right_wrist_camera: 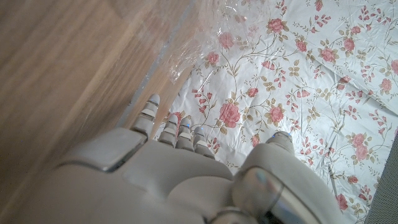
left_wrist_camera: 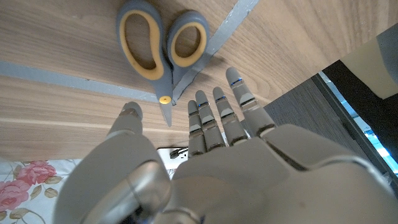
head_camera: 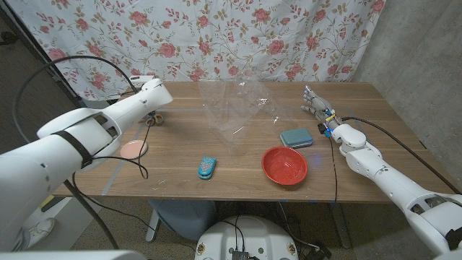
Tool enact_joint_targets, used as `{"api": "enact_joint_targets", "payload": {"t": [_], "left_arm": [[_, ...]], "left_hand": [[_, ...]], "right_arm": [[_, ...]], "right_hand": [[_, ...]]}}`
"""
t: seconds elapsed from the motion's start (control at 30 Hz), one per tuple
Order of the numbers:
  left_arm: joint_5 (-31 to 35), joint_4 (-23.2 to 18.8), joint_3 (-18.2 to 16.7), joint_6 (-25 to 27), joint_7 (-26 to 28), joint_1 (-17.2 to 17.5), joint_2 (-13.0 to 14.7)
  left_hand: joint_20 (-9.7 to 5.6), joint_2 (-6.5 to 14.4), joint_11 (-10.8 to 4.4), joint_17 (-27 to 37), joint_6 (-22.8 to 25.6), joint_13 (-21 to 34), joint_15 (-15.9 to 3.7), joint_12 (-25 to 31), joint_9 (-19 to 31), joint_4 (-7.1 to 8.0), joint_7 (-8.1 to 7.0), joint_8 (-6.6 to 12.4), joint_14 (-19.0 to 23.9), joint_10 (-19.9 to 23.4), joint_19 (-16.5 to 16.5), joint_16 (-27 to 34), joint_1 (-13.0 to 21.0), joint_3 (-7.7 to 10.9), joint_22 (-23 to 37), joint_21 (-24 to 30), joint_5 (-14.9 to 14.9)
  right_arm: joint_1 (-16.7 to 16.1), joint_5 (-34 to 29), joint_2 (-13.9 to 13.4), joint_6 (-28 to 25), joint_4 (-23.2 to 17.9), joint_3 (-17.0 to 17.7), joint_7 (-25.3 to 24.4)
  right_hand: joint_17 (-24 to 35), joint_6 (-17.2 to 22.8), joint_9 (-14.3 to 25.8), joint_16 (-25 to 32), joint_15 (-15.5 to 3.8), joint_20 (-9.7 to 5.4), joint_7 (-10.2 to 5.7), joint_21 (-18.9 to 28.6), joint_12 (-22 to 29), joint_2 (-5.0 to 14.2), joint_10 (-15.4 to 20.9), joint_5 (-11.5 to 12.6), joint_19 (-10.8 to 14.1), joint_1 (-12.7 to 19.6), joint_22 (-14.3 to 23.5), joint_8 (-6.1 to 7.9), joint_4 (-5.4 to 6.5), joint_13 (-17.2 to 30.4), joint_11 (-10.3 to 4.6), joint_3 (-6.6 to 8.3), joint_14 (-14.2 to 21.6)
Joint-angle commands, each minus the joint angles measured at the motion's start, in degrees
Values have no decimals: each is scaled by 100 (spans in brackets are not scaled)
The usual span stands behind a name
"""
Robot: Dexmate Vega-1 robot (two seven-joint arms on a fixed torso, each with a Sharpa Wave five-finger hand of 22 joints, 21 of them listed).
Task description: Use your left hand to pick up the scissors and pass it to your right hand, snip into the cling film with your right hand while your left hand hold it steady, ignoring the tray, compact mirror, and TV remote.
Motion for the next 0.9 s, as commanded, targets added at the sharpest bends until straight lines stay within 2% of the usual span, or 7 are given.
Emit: {"api": "enact_joint_targets", "payload": {"t": [0.03, 0.37, 0.5, 0.8, 0.87, 0.9], "left_arm": [[-33, -110, -176, 10, 63, 74, 36], [6, 282, -90, -81, 51, -39, -164], [18, 512, -51, -172, 29, -115, -274], [47, 1125, 8, -446, -16, -316, -543], [47, 1247, 16, -490, -25, -343, -601], [53, 1335, 32, -536, -34, -362, -640]], "left_hand": [[8, -56, 35, 2, -15, 20, -15, -22, 7, 27, 6, -30, -43, 22, -28, -19, 44, 1, 17, -22, -5], [7, -54, 73, 2, 39, 21, -5, -23, 1, 43, 42, -19, -38, 32, -38, -16, 42, 2, 18, -21, -8], [14, -51, 93, 9, 48, 22, 30, -22, -3, 71, 94, -23, -32, 43, -42, -8, 9, -11, 19, -19, -13], [21, -8, 102, 11, 57, 23, 36, -18, -7, 81, 99, -28, -21, 66, -49, -2, 24, 14, 20, -16, -7], [29, 48, 60, 11, 58, 23, 43, -20, -10, 78, 114, -34, -9, 70, -56, 4, 63, 52, 21, -14, 4], [36, 108, 108, 14, 62, 24, 53, -18, -9, 82, 125, -35, -8, 80, -63, 7, 89, 86, 23, -13, 17]], "right_arm": [[-42, 0, -14, 6, -41, -1, -21], [-46, 10, 11, 14, 4, -10, -9], [-49, 20, 16, 7, 15, -9, -5], [-44, 32, 25, -17, 43, -11, -5], [-34, 30, 30, -8, 64, -13, 0], [-24, 30, 35, -1, 82, -15, 8]], "right_hand": [[15, -64, 19, 33, 30, 31, -13, 31, 39, 17, -33, -3, -28, 15, 4, 12, -29, 18, -1, 11, -25], [12, -88, 19, 32, 30, 31, -8, 32, 39, 23, -38, -3, -27, 28, 4, 5, -38, 16, 0, 20, -29], [11, -86, 19, 32, 30, 31, -10, 32, 40, 22, -37, -3, -27, 36, 4, 7, -43, 16, -4, 23, -28], [7, -86, 19, 31, 27, 31, -11, 32, 41, 22, -34, -4, -26, 51, 4, 9, -55, 15, -4, 30, -27], [7, -87, 19, 32, 26, 31, -15, 32, 42, 22, -34, -4, -26, 53, 4, 9, -56, 14, -6, 31, -26], [7, -88, 19, 31, 25, 31, -11, 32, 43, 22, -30, -4, -26, 53, 4, 9, -57, 14, -2, 32, -28]]}}
